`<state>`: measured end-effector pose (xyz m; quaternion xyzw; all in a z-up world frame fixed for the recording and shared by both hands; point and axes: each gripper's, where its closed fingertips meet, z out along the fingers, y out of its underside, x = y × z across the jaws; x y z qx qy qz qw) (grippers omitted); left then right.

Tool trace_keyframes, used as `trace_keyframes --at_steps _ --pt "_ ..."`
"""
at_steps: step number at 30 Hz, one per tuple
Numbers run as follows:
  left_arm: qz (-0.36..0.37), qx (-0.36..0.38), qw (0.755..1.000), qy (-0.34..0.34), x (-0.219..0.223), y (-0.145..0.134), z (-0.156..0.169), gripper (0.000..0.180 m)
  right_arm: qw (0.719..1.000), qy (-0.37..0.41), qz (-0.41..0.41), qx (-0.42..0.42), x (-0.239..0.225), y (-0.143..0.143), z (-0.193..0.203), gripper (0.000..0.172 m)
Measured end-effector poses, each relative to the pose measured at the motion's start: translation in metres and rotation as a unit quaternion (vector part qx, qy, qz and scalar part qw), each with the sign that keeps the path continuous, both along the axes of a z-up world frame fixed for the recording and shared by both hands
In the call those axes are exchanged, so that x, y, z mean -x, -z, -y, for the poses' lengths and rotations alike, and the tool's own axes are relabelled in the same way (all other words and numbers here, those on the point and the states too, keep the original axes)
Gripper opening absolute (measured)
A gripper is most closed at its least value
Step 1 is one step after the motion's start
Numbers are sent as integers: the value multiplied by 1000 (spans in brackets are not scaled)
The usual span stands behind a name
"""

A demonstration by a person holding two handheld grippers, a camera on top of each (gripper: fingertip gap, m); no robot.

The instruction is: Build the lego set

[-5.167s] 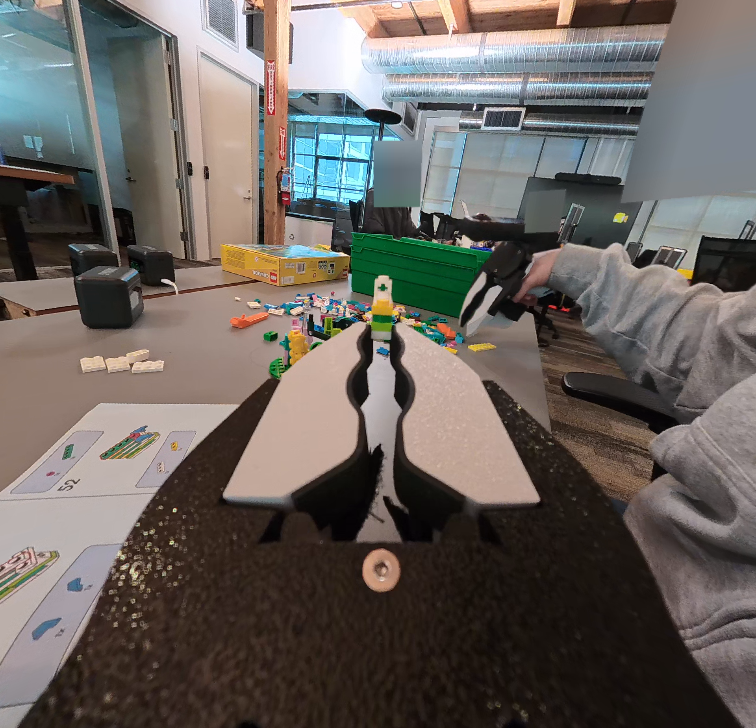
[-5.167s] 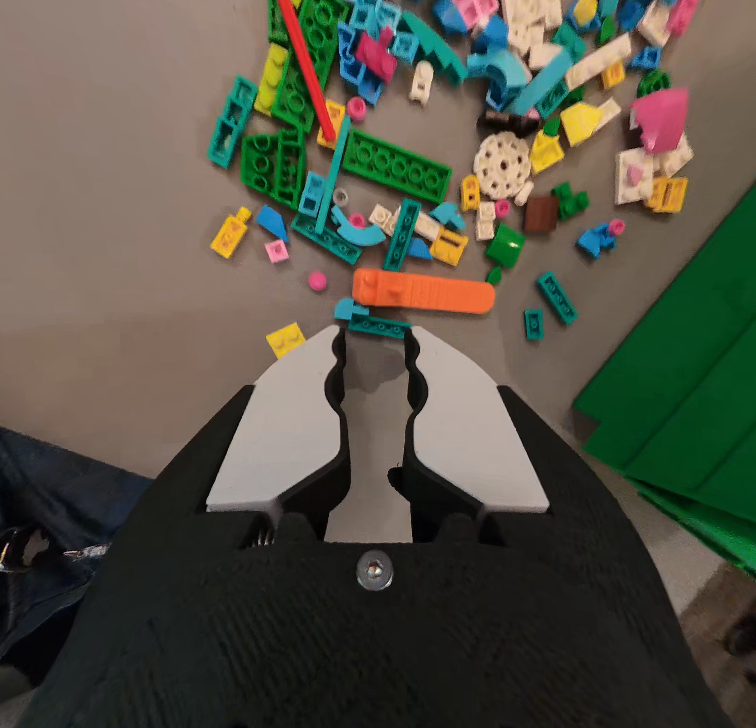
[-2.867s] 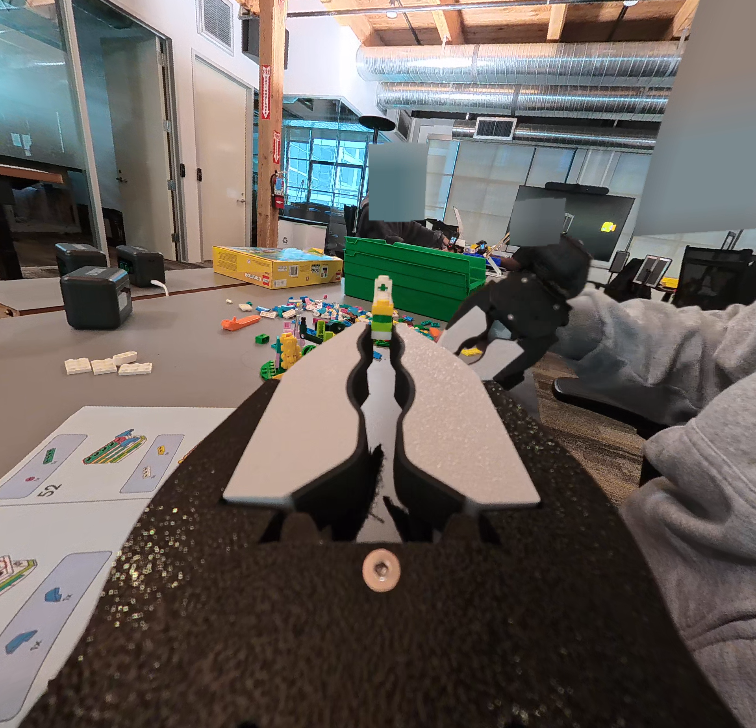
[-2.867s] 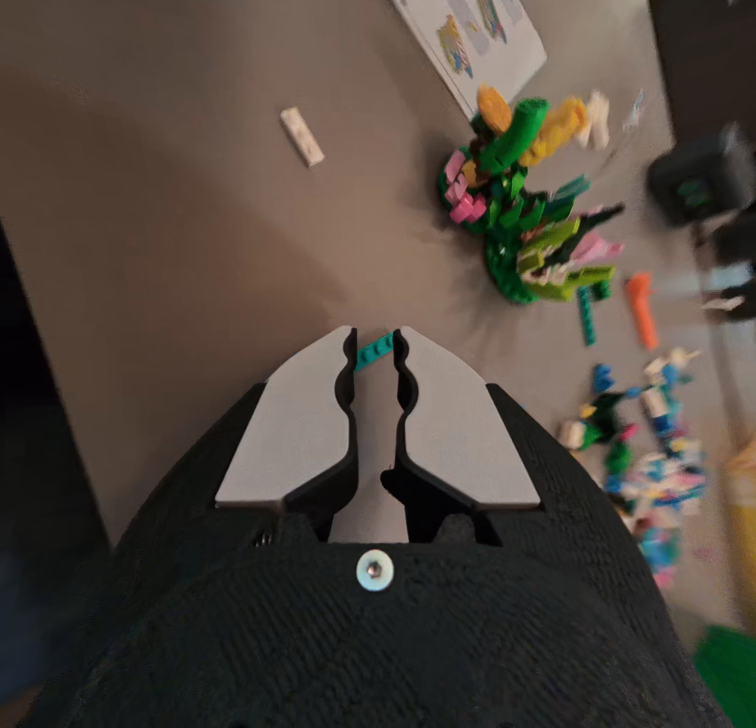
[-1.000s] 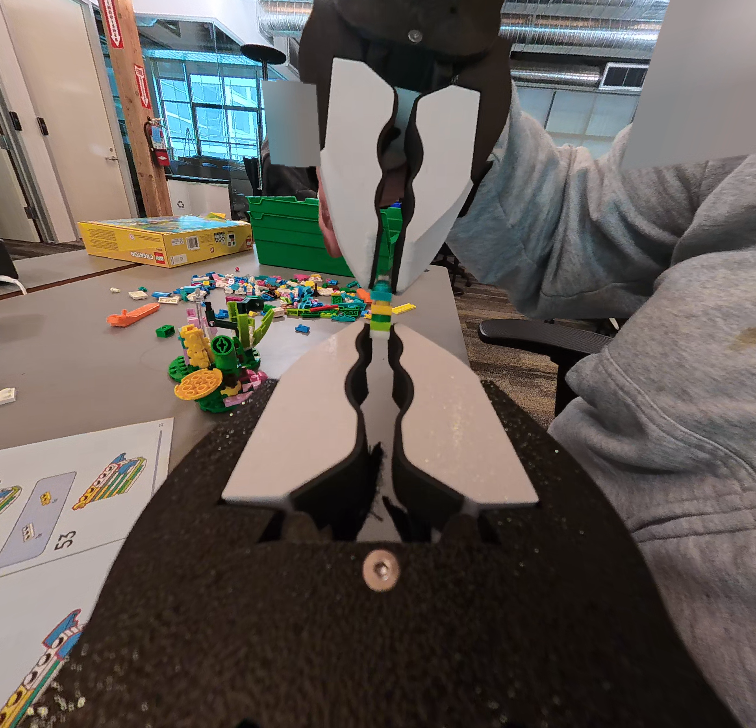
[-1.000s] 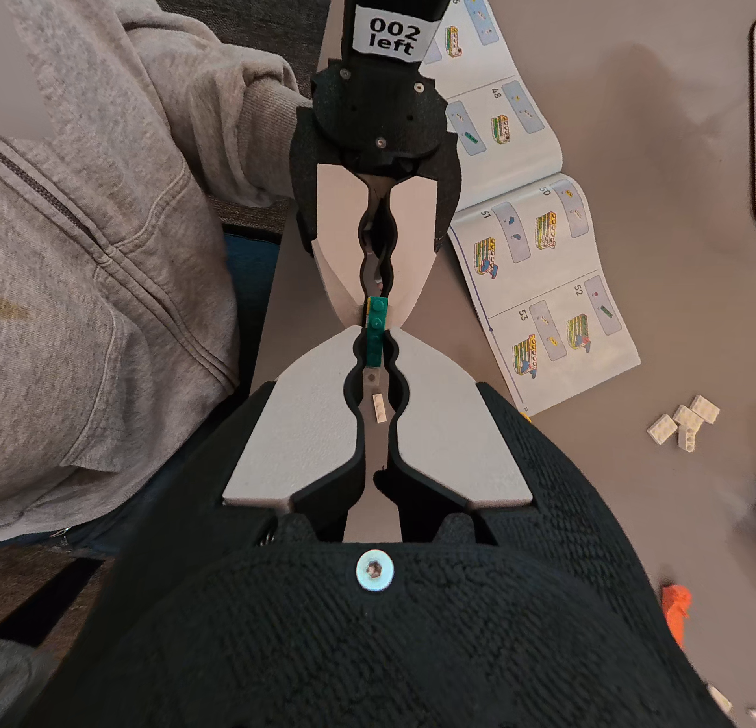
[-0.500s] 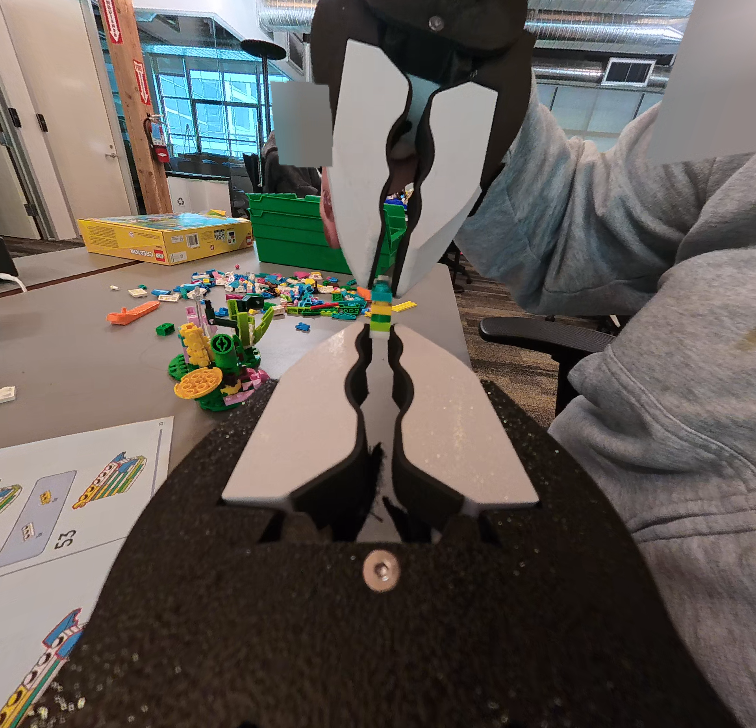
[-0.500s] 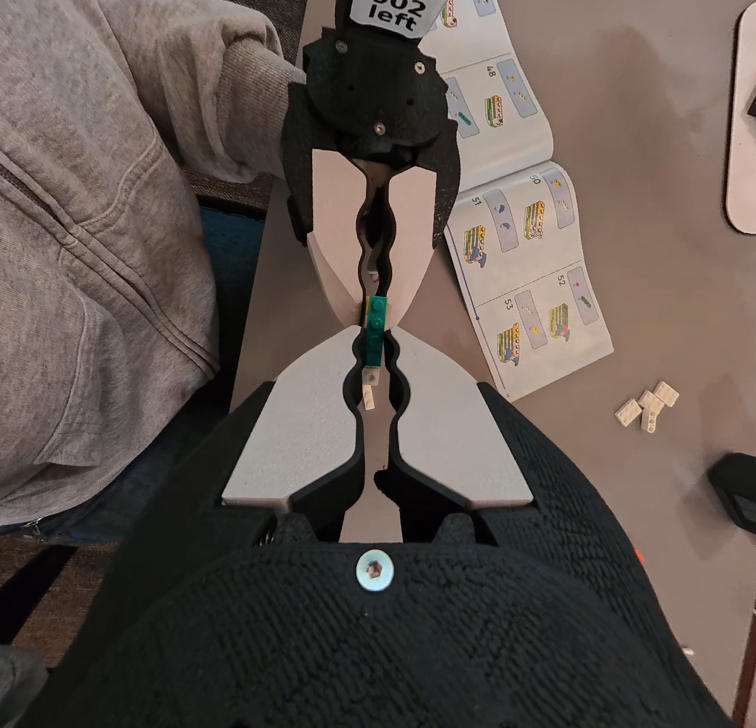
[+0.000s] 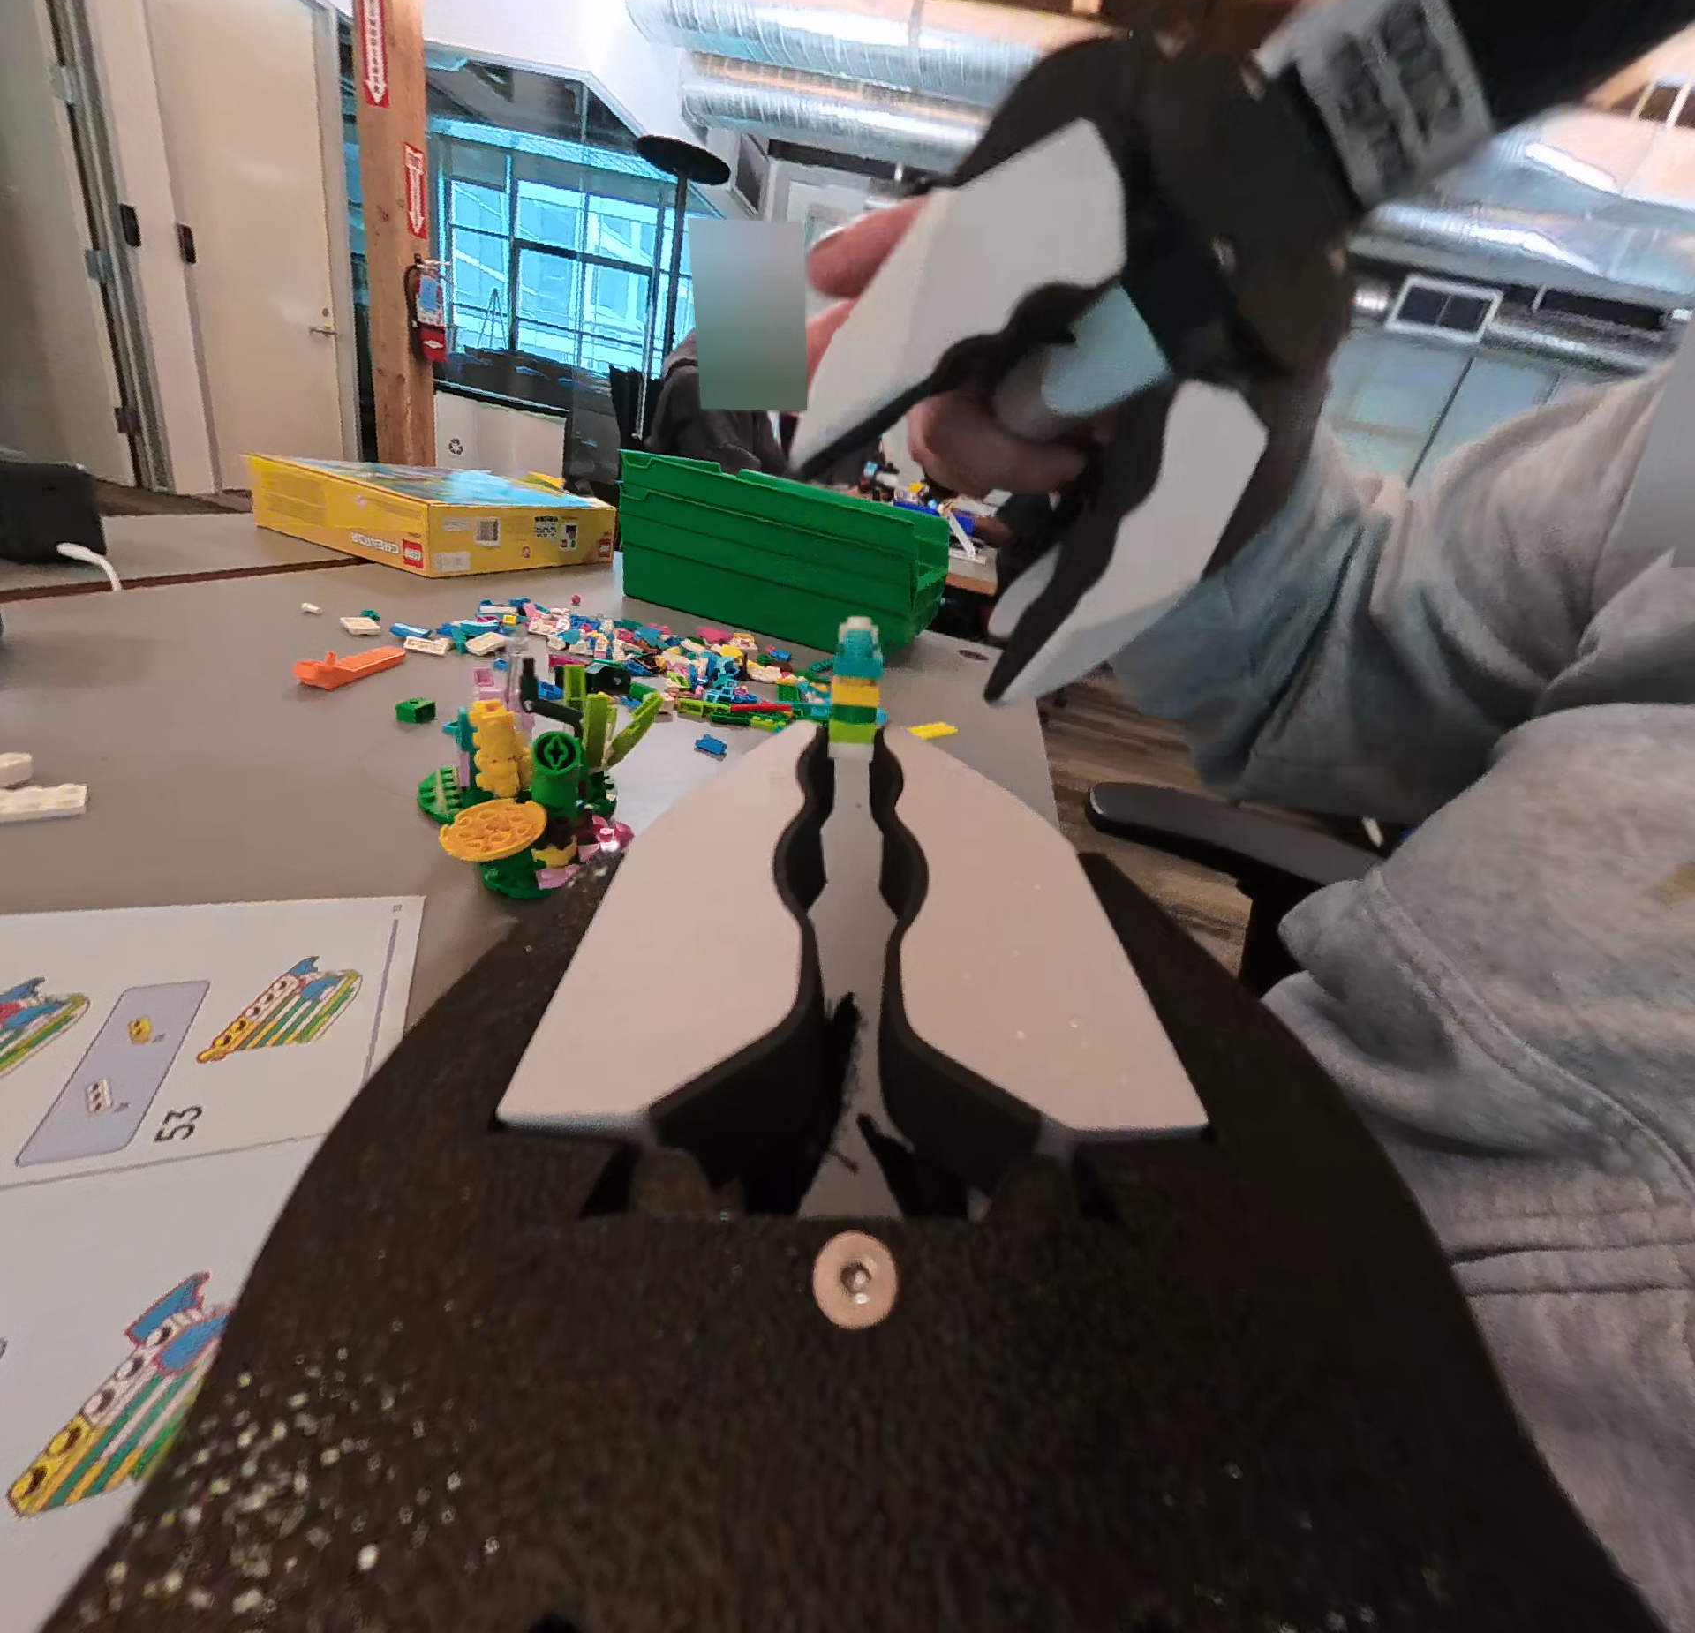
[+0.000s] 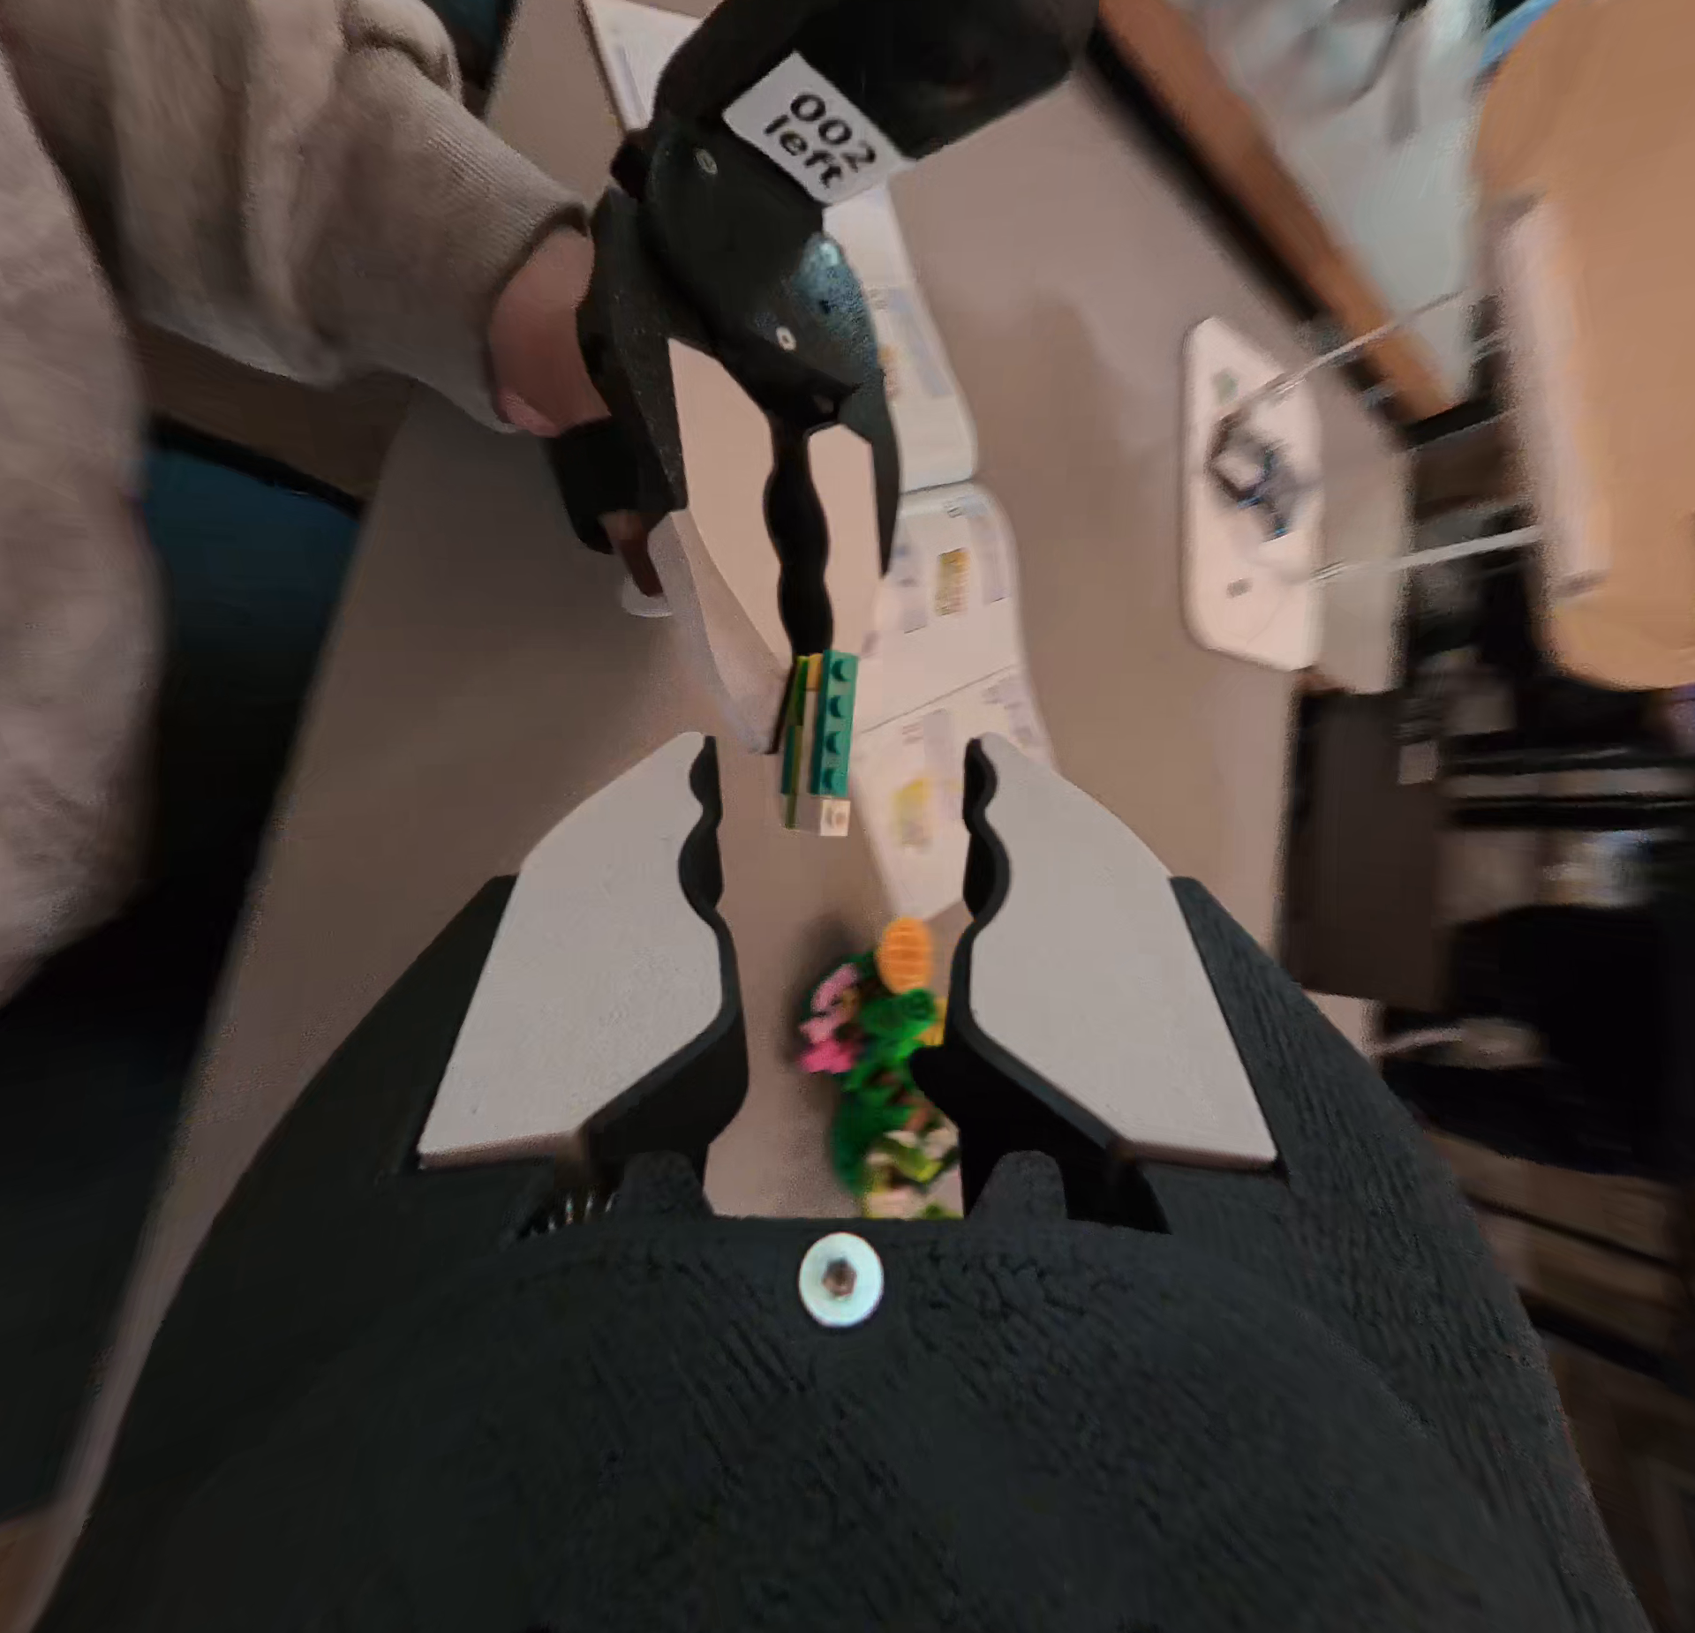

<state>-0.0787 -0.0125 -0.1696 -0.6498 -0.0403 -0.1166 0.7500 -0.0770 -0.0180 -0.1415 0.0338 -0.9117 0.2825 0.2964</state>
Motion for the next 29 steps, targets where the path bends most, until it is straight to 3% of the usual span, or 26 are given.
trace_keyframes --at_steps 3,5,9,15,21,25,29 --pt "25 2 1000 0 4 1 1 7 985 -35 -167 -27 2 0 5 57" --pt "31 5 999 3 4 2 0 7 970 -47 -234 -43 1 7 10 57" --pt "49 -2 999 15 3 0 1 7 950 -37 -295 -94 10 25 7 58" --pt "56 -4 998 24 1 0 1 7 938 -23 -328 -108 20 30 5 50" --pt "58 -19 998 -1 8 -3 5 7 950 -5 -303 -81 21 31 -2 49" --pt "31 -50 991 -121 38 -13 22 8 969 48 -244 -10 22 25 -19 48" --pt "28 -76 967 -243 69 -17 50 7 984 132 -107 56 33 47 -39 38"
